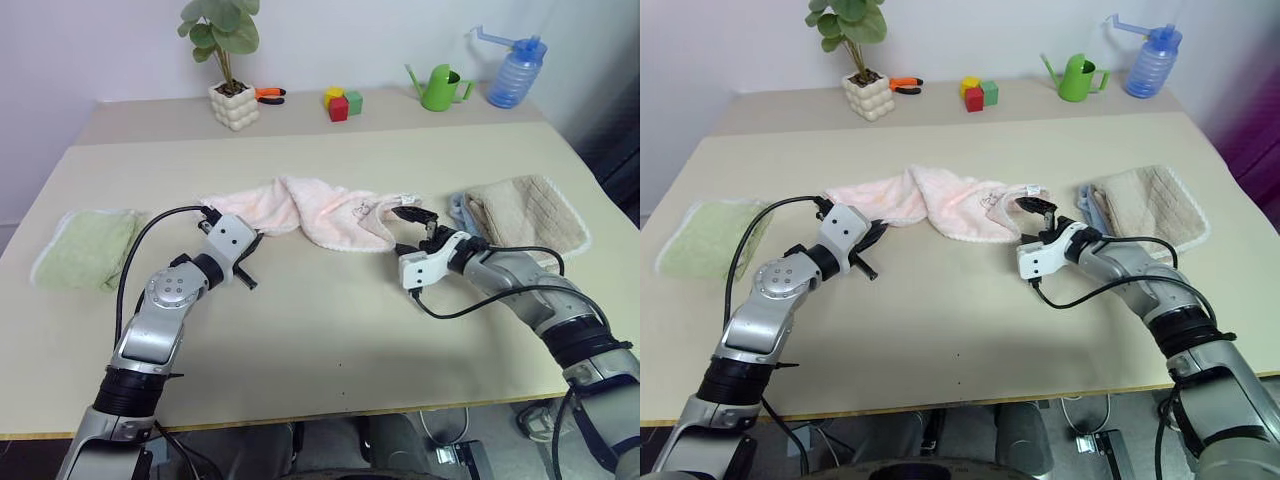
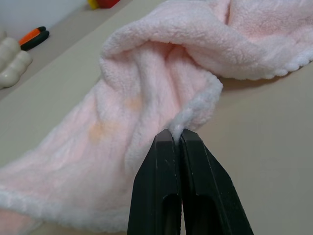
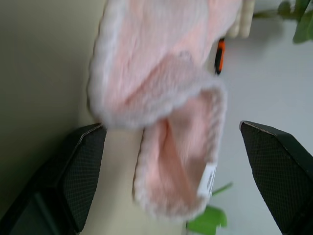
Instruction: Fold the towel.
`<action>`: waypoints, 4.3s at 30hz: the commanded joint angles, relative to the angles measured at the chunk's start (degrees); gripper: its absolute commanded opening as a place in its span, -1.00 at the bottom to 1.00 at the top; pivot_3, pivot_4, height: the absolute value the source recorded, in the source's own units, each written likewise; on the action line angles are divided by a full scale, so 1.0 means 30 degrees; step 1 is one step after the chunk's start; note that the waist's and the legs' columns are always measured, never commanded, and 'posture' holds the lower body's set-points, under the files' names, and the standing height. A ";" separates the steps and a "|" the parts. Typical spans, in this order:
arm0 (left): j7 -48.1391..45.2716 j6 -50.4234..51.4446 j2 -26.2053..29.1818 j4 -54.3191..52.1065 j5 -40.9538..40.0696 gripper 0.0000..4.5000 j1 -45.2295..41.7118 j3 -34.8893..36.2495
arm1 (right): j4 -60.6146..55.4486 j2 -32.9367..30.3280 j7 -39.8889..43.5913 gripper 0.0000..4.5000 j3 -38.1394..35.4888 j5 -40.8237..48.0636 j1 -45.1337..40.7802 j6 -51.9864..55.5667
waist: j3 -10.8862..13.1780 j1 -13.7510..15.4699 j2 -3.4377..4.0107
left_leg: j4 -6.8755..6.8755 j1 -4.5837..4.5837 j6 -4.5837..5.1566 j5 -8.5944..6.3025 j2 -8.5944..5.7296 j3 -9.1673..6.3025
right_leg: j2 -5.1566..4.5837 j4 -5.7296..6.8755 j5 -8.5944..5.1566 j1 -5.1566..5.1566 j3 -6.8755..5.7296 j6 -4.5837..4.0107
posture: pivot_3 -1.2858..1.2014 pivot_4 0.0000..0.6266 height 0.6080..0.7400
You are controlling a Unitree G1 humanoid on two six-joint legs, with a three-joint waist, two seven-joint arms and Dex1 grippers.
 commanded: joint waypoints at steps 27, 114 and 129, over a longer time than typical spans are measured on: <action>0.0016 -0.0048 0.1066 -0.0521 -0.1819 -1.00 0.0584 0.3528 | -0.1833 0.0511 0.3053 -0.94 -0.2171 0.5142 0.1419 -0.0005 | 0.0004 0.0143 0.0001 | 0.0004 -0.0020 0.0002 -0.0002 -0.0007 -0.0009 | -0.0005 -0.0007 0.0000 -0.0011 0.0006 0.0000 | 0.03 -0.52 0.88; -0.4993 -0.2340 0.5817 1.0877 -0.3506 -0.37 -0.2775 0.4562 | 0.0016 0.0886 1.4421 0.08 -0.5921 1.5583 -0.1369 1.2809 | 0.0051 0.0131 0.0066 | 0.0249 -0.0302 0.0088 -0.0067 -0.0039 0.0013 | -0.0069 0.0086 0.0023 -0.0233 -0.0030 0.0026 | 0.03 -0.52 0.88; -0.1954 0.2027 0.4048 0.3974 -0.9040 0.75 -0.0376 1.0027 | -0.7257 -0.0557 1.2681 0.99 -0.9981 1.8532 0.1989 1.7736 | 0.0048 0.0237 0.0060 | 0.0272 -0.0329 0.0088 -0.0067 -0.0038 0.0000 | -0.0077 0.0104 0.0024 -0.0250 -0.0023 0.0026 | 0.03 -0.52 0.88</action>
